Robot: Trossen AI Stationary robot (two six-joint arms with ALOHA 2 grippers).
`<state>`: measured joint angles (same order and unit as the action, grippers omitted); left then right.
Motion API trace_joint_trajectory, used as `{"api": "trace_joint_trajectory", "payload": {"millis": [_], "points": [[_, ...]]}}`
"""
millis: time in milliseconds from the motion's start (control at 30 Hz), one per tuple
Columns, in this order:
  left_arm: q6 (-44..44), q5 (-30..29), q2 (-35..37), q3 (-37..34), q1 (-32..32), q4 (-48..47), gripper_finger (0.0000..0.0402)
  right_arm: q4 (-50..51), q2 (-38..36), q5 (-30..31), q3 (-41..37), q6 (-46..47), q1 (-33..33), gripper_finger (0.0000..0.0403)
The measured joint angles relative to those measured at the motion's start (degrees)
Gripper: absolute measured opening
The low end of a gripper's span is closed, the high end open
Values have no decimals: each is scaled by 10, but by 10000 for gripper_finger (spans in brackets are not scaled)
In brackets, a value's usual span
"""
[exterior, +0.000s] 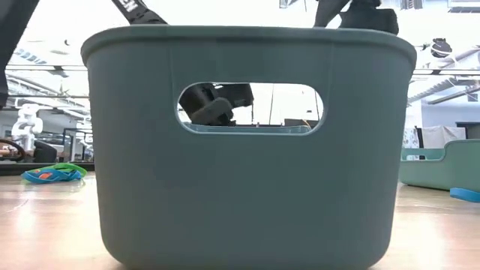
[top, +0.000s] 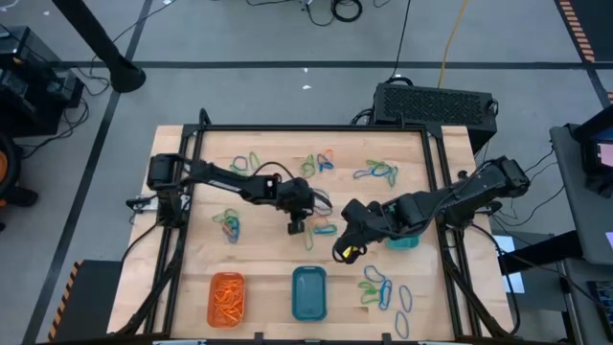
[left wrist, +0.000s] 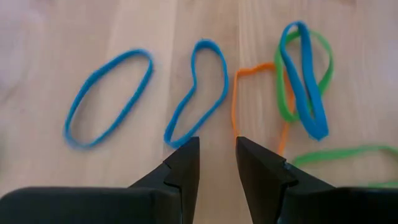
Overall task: Sort rubber bands into baskets
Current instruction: Put the orange rubber band into the orange bin
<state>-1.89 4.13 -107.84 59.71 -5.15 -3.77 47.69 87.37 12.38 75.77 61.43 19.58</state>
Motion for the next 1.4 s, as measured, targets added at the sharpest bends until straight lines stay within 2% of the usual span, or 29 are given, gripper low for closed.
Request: {"api": "trace_joint_trajectory", "payload": {"millis": [333, 633, 1033, 1400], "points": [[0, 16, -52, 18, -1, 33, 112, 16, 0, 26, 0, 39, 27, 185], [0, 4, -49, 18, 7, 31, 112, 21, 0, 26, -1, 37, 27, 185], [1, 3, -1, 32, 12, 10, 112, 23, 0, 26, -1, 24, 27, 185], [30, -3, -17, 26, 33, -13, 112, 23, 0, 28, -1, 23, 27, 185]]}}
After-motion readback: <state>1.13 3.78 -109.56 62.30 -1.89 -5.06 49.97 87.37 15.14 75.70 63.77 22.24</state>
